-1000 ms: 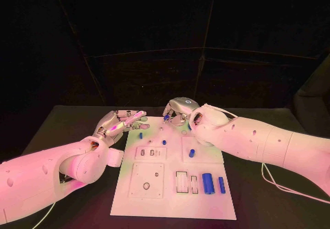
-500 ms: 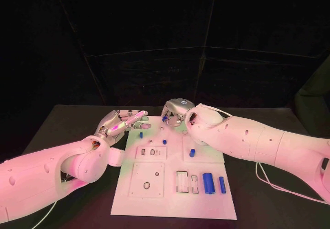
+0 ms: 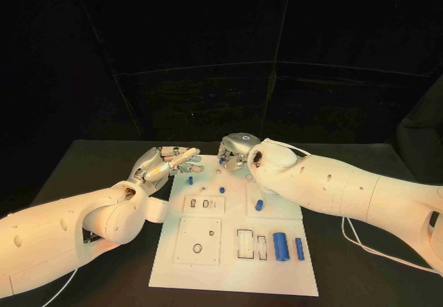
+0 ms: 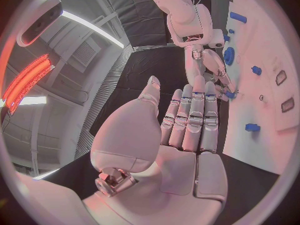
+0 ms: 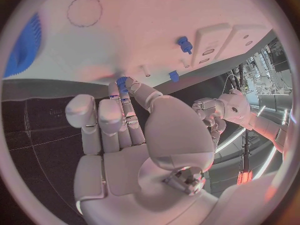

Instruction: Assemble the parts on the task board

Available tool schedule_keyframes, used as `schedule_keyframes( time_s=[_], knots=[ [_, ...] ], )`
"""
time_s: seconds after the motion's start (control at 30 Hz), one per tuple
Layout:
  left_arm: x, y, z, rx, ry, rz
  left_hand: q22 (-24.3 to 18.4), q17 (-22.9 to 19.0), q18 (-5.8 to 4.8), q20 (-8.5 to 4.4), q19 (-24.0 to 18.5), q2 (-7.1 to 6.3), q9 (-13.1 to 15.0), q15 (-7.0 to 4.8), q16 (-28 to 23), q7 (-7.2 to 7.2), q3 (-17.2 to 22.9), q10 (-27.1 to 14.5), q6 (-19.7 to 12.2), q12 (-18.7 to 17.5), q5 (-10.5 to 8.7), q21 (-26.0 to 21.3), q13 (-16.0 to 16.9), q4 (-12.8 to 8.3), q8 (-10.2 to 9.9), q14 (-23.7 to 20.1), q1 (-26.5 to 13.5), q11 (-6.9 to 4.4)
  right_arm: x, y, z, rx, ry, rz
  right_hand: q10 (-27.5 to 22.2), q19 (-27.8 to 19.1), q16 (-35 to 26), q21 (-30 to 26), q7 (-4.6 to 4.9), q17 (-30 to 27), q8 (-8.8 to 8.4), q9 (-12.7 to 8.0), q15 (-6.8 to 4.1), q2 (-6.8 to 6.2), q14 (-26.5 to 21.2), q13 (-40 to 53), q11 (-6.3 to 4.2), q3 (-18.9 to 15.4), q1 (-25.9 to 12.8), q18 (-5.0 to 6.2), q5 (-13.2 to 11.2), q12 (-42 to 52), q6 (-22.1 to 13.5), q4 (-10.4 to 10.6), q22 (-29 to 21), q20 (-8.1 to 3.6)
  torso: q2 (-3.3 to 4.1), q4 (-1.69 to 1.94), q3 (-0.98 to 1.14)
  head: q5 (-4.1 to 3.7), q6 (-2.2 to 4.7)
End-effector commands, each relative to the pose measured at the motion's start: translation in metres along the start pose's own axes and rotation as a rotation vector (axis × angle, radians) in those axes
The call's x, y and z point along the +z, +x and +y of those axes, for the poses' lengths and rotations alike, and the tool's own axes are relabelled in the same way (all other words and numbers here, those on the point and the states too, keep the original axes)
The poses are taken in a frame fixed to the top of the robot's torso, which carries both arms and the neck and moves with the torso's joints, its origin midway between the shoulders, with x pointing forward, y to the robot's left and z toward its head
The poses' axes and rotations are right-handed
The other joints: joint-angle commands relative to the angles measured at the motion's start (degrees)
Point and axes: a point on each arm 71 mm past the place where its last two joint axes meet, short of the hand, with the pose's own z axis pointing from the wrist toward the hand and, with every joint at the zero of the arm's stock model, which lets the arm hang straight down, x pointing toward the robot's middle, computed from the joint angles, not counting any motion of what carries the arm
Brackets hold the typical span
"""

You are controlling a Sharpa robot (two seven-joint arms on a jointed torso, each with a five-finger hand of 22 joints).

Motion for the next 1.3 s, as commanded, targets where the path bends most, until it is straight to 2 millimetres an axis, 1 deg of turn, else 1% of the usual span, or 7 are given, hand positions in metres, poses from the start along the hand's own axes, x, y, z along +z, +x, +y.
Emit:
schedule_keyframes(
  time_s=[0.03,0.4,0.73,0.97,1.17,1.23,1.3],
  knots=[
    [0.001,0.002,-0.001,-0.005,0.004,0.019,-0.10,0.08,0.35,0.34,-0.27,0.54,-0.05,0.02,-0.32,0.28,0.04,-0.14,-0.05,-0.30,-0.05,-0.24,-0.06,-0.32,-0.44,-0.24,-0.16,0.28,0.002,-0.001,0.000,-0.018,0.008,-0.006,-2.18,-0.97,-1.28,-0.76,0.33,-1.70,-0.18,-0.21,0.83,-1.07,-0.49,-0.19,0.40,0.39,-0.66,-0.43,-0.80,-0.29,-1.47,0.48,-1.07,0.29,0.03,0.09,0.01,0.02,0.15],
    [0.002,0.005,-0.001,-0.010,-0.004,0.030,-0.20,0.13,0.35,0.40,-0.34,0.58,-0.07,0.09,-0.55,0.37,-0.11,-0.31,-0.19,-0.51,-0.06,-0.37,-0.08,-0.43,-0.62,-0.31,-0.25,0.38,0.002,-0.005,0.003,-0.003,0.007,-0.056,-9.35,-3.08,-3.67,-2.36,1.66,-6.03,-0.12,-0.25,2.17,-4.87,-1.65,-0.08,2.10,-4.58,-2.12,0.11,-1.56,0.06,-10.77,3.60,-3.86,1.83,0.05,-0.02,0.02,0.03,0.29],
    [0.000,-0.001,-0.002,-0.007,-0.004,0.023,-0.26,0.15,0.34,0.43,-0.37,0.61,-0.07,0.13,-0.68,0.40,-0.20,-0.39,-0.27,-0.62,-0.06,-0.44,-0.08,-0.48,-0.72,-0.35,-0.30,0.41,-0.033,-0.017,-0.031,0.096,0.053,-0.109,-2.02,-0.80,-0.21,-0.23,0.95,-1.64,1.32,0.37,1.34,-4.34,-0.21,0.87,0.80,-6.74,-1.26,-0.46,1.81,3.83,-6.59,6.14,-0.35,1.35,-0.03,-0.37,0.09,-0.06,0.47],
    [-0.002,-0.006,-0.003,-0.002,-0.002,0.014,-0.42,0.27,0.40,0.46,-0.39,0.98,0.05,0.04,-1.06,-0.17,-0.29,0.18,0.28,-0.59,-0.06,-0.63,0.01,-0.78,-0.61,-0.37,-0.23,0.08,-0.067,-0.023,-0.072,0.219,0.169,-0.015,10.81,2.24,4.44,2.78,-1.46,4.67,0.30,-0.02,-1.22,-7.78,1.03,6.76,-2.35,-16.93,-3.76,-1.47,7.78,11.91,-7.60,12.39,4.79,-1.27,-0.02,-0.91,0.19,-0.32,0.81],
    [-0.002,-0.008,-0.003,-0.001,-0.001,0.013,-0.42,0.28,0.40,0.45,-0.38,0.99,0.05,0.04,-1.07,-0.18,-0.30,0.20,0.31,-0.59,-0.05,-0.63,0.01,-0.79,-0.61,-0.36,-0.22,0.06,-0.084,-0.022,-0.093,0.240,0.242,0.056,11.02,4.94,9.29,5.59,-1.76,12.37,0.34,0.02,-1.48,-6.45,1.98,16.73,-2.69,-27.63,1.18,-2.50,8.67,21.16,-9.17,18.27,10.09,-1.83,-0.03,-1.14,0.30,-0.49,0.92],
    [-0.002,-0.008,-0.003,-0.001,-0.001,0.013,-0.42,0.28,0.40,0.45,-0.38,0.99,0.05,0.04,-1.07,-0.18,-0.30,0.20,0.31,-0.59,-0.05,-0.63,0.01,-0.79,-0.61,-0.36,-0.22,0.06,-0.086,-0.022,-0.097,0.240,0.258,0.072,9.05,6.00,12.21,7.08,-1.30,17.03,0.76,0.15,-1.06,-6.05,2.29,36.40,-2.49,-31.24,5.29,-2.96,8.81,39.25,-9.94,23.87,12.78,-1.44,0.02,-1.01,0.26,-0.80,0.96],
    [-0.001,-0.008,-0.003,-0.001,-0.001,0.013,-0.43,0.29,0.40,0.45,-0.38,1.02,0.05,0.03,-1.09,-0.19,-0.30,0.22,0.33,-0.60,-0.05,-0.64,0.01,-0.81,-0.60,-0.36,-0.22,0.05,-0.088,-0.021,-0.099,0.236,0.268,0.084,9.23,6.34,13.07,7.57,-0.93,18.68,0.71,0.09,-1.11,-6.65,2.39,43.53,-2.34,-31.57,6.39,-3.16,8.73,45.90,-10.23,25.71,13.78,-1.11,0.05,-1.02,0.27,-0.86,0.97]
  ],
)
